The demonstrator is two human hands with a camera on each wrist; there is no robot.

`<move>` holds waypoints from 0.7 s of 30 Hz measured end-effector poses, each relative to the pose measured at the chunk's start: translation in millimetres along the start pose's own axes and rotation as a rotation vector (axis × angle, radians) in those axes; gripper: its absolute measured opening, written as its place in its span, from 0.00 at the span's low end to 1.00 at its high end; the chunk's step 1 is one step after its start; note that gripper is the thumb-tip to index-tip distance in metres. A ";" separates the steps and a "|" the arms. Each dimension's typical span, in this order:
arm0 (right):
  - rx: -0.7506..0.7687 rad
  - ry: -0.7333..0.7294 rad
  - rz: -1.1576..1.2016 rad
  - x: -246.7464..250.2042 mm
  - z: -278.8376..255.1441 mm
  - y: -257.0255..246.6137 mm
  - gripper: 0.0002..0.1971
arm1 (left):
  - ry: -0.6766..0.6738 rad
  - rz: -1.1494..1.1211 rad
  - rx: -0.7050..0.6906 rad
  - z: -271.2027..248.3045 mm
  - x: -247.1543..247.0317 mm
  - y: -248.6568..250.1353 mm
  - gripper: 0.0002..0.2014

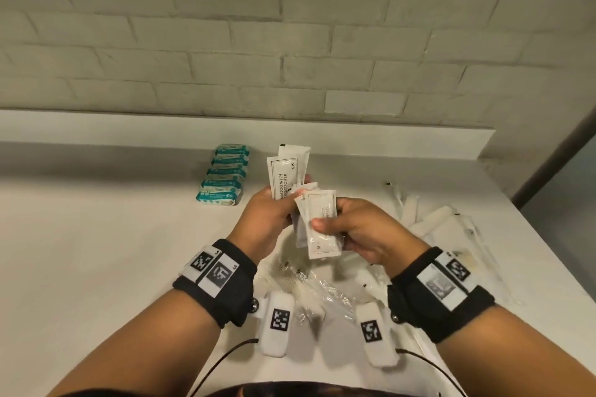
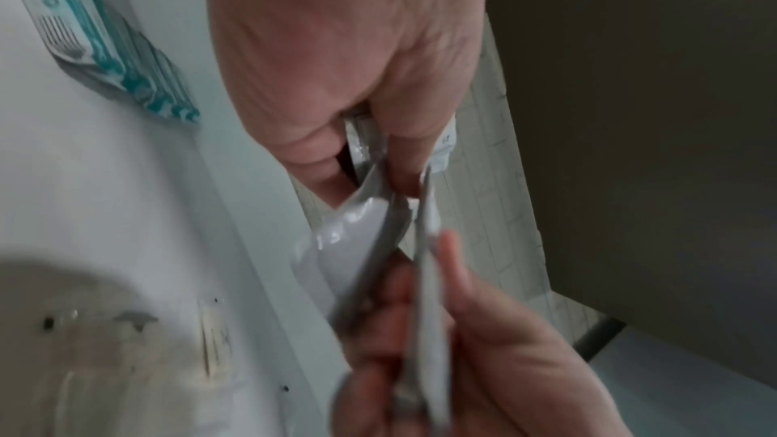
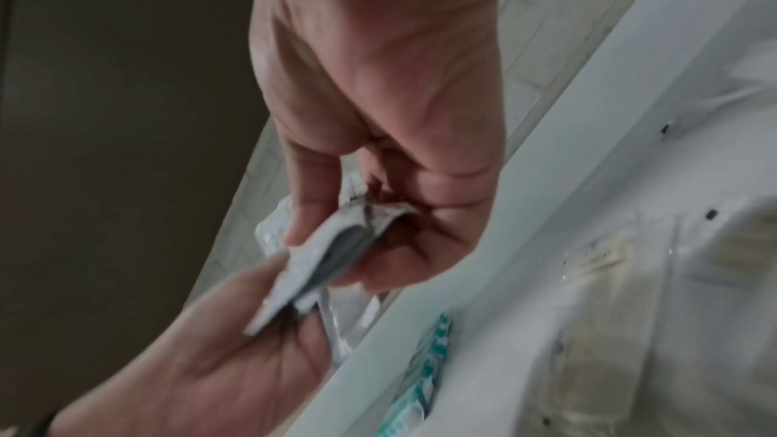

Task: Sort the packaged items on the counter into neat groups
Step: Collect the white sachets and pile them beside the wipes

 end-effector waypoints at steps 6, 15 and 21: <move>0.298 0.190 -0.080 27.9 -2.3 -27.8 0.11 | -0.036 -0.109 0.009 -3.6 0.4 2.6 0.12; 0.217 0.055 -0.044 -1.4 1.2 -13.5 0.13 | -0.044 -0.096 -0.060 -4.6 -19.0 7.6 0.11; 0.878 0.235 -0.577 27.6 -13.4 -57.3 0.15 | 0.009 -0.052 0.144 2.7 4.8 -3.6 0.17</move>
Point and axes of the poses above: each hand's wrist, its own z-axis towards the middle knuckle, its own x-axis out of the back of the hand, y = z × x, the point moved 5 cm from there along z, towards the middle knuckle, and after that the axes turned 9 degrees about x, right-handed, at the moved point
